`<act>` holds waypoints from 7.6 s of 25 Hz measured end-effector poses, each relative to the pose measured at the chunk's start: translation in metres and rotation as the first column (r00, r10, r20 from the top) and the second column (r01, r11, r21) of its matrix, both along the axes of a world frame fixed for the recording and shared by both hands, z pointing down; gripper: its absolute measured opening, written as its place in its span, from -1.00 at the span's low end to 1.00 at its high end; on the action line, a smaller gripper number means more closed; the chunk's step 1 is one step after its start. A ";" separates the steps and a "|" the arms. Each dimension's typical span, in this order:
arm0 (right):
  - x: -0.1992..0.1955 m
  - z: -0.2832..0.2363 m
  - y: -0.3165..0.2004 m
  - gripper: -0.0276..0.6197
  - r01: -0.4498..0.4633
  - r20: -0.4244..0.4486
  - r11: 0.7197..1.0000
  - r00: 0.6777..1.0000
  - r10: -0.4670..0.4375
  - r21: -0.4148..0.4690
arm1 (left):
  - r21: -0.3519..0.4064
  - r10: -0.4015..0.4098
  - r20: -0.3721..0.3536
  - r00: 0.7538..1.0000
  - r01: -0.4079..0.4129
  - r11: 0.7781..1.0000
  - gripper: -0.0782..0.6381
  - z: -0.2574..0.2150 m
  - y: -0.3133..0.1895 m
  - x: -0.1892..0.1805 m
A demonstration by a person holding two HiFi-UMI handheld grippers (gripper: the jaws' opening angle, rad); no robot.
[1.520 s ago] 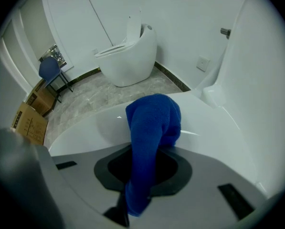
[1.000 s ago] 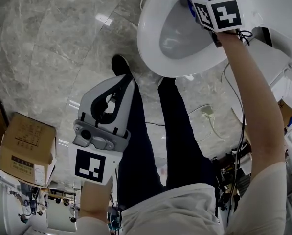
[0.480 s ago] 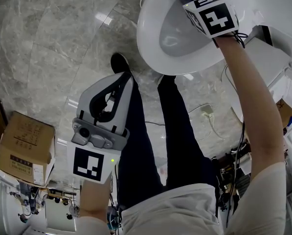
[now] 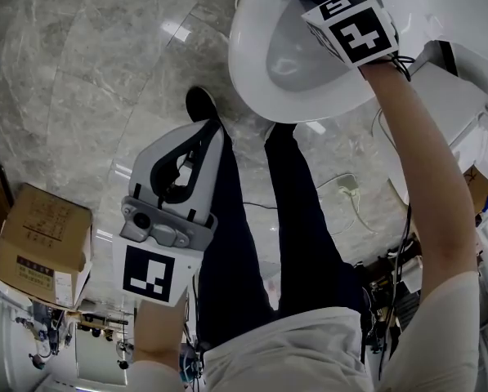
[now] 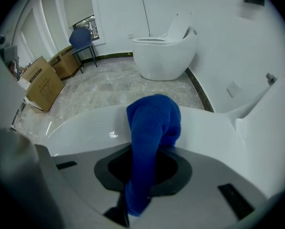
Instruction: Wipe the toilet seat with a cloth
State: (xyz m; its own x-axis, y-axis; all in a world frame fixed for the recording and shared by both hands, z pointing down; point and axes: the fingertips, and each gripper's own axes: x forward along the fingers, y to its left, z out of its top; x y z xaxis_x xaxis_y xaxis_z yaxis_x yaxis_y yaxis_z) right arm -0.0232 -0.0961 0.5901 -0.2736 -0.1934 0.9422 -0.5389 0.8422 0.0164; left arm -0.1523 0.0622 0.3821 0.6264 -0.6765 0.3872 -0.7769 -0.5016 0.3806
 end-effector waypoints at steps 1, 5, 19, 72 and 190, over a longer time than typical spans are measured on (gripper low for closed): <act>-0.001 0.000 0.000 -0.74 0.008 0.002 1.000 1.000 -0.008 -0.002 | 0.001 0.000 0.000 1.000 0.000 1.000 -0.77 0.000 0.001 0.001; -0.006 -0.001 0.006 -0.74 0.044 -0.005 0.999 0.999 -0.044 0.000 | -0.005 -0.008 0.000 1.000 0.008 1.000 -0.77 0.000 0.005 0.002; -0.017 -0.002 0.023 -0.74 0.133 -0.013 0.991 0.991 -0.132 0.025 | -0.020 -0.053 0.003 0.999 0.053 0.998 -0.77 0.015 0.019 -0.008; -0.047 -0.010 0.104 -0.74 0.319 0.026 0.946 0.948 -0.318 -0.052 | -0.019 -0.043 0.002 0.999 0.043 0.999 -0.77 0.013 0.022 -0.012; 0.031 -0.018 0.210 -0.74 -0.012 0.172 0.992 0.985 0.035 -0.129 | -0.008 0.189 0.034 0.981 -0.189 0.982 -0.77 0.005 0.024 0.122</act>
